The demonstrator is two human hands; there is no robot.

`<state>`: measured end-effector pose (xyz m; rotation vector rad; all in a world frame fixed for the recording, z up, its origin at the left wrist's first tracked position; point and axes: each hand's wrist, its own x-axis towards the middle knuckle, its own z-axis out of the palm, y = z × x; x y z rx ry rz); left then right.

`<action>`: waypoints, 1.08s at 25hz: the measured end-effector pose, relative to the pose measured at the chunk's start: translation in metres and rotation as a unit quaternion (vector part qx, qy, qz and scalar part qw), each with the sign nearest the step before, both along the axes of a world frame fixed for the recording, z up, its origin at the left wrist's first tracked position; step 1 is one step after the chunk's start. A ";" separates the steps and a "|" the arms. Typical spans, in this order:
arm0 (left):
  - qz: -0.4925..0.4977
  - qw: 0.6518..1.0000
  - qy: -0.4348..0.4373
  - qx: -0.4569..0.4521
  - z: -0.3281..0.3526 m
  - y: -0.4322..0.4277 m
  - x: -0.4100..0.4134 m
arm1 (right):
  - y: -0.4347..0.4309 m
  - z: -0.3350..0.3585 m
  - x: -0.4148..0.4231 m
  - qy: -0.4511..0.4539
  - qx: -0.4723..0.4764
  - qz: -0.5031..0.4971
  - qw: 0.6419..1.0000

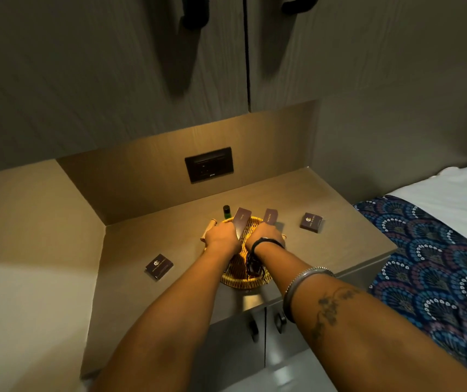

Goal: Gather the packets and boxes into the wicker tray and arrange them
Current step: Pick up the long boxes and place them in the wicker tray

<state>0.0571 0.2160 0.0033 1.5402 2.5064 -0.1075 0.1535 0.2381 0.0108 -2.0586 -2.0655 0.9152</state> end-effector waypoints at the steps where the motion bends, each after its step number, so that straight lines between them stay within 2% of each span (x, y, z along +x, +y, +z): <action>1: 0.000 1.000 -0.002 -0.003 0.000 0.001 0.001 | 0.000 0.000 -0.002 -0.012 -0.002 0.003 1.000; 8: 0.028 0.999 -0.022 -0.017 0.000 0.000 -0.010 | 0.001 0.005 -0.005 -0.079 -0.032 0.017 0.996; 17: -0.026 0.999 -0.026 -0.005 -0.002 -0.004 -0.012 | 0.004 0.007 -0.007 -0.068 -0.056 0.031 0.996; 27: 0.000 0.999 -0.051 -0.004 -0.007 -0.004 -0.015 | 0.006 0.004 -0.003 -0.070 -0.039 0.037 0.996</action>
